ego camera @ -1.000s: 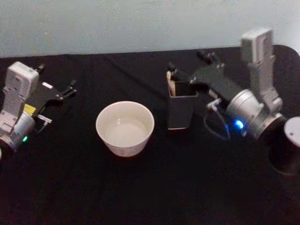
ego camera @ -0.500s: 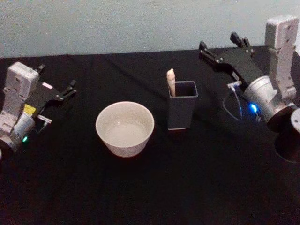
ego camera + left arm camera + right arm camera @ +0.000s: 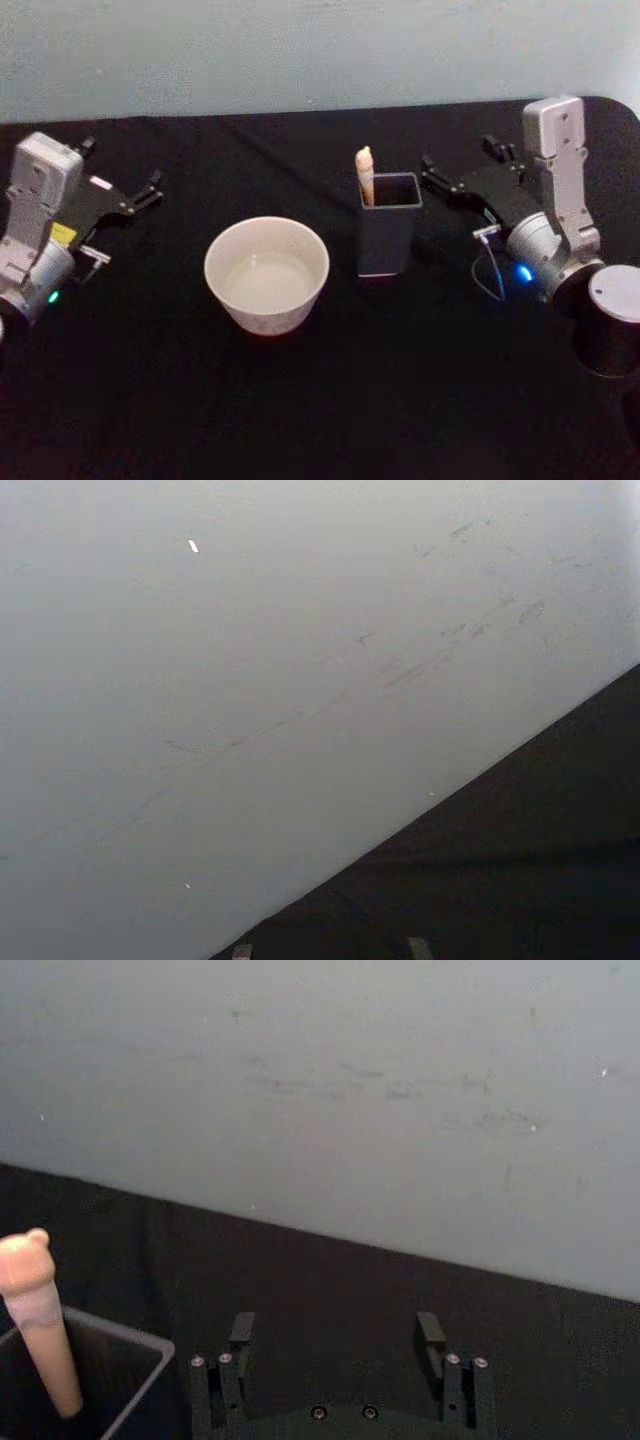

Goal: Pick up the stirring spoon with one hand, stir inside the cup, then place it back in its original position.

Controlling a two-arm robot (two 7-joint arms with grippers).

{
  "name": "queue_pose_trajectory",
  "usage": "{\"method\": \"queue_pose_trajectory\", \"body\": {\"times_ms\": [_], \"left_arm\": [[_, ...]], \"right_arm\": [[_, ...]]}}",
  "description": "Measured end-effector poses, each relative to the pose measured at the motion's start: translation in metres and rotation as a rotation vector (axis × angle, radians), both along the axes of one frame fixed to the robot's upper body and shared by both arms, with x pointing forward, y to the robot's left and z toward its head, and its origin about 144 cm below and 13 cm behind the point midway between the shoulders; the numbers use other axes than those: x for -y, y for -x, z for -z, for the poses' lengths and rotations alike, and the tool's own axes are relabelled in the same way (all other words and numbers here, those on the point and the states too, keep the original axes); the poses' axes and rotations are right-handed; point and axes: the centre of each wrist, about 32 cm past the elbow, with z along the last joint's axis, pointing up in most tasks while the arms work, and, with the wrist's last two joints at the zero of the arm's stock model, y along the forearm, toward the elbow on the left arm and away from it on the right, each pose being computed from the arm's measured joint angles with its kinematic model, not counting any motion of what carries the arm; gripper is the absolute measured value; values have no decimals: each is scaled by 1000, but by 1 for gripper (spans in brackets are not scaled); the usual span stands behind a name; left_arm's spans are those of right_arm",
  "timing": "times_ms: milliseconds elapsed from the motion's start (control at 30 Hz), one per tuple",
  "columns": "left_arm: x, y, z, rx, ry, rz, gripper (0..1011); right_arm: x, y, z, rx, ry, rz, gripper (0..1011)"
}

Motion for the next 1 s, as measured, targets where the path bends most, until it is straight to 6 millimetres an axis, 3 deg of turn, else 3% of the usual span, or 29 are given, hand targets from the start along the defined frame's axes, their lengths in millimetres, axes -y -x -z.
{"method": "queue_pose_trajectory", "body": {"times_ms": [1000], "left_arm": [[0, 0, 0, 0, 0, 0, 1001]], "right_arm": [[0, 0, -1, 2, -1, -2, 1002]]}}
